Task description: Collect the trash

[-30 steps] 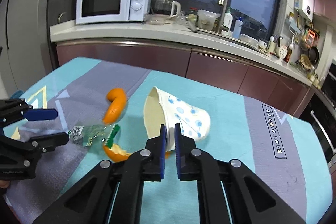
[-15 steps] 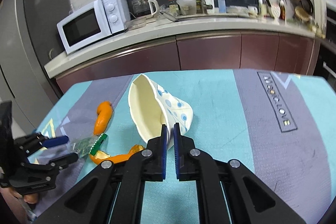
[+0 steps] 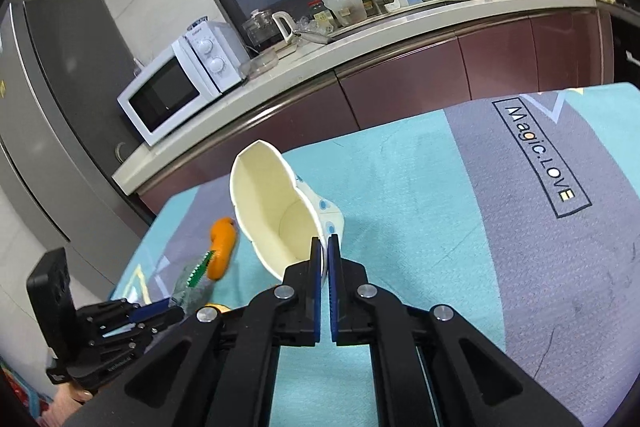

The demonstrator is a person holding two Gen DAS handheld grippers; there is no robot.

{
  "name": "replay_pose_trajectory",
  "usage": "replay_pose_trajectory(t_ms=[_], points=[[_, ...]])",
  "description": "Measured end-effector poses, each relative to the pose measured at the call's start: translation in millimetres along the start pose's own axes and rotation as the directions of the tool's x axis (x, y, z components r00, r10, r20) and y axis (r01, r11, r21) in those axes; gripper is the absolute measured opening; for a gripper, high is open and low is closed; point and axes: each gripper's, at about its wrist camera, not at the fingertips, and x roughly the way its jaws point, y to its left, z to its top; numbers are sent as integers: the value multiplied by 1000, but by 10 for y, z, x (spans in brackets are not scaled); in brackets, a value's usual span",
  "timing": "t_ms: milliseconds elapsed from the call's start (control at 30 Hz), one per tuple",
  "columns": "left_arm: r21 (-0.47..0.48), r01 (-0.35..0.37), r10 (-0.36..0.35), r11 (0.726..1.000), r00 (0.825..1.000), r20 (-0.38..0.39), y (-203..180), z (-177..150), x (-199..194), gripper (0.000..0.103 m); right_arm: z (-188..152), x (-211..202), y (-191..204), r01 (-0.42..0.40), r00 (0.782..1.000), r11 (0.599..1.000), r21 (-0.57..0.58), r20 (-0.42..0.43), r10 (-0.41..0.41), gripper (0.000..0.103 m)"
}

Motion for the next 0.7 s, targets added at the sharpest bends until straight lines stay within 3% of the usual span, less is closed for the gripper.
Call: replay_pose_trajectory(t_ms=[33, 700], points=[[-1, 8, -8, 1000, 1000, -2, -2, -3, -7, 2, 7, -5, 0, -10, 1000, 1000, 6, 1, 10, 2], [-68, -3, 8, 998, 998, 63, 204, -202, -488, 2, -72, -147, 228, -170, 985, 985, 13, -1, 170, 2]])
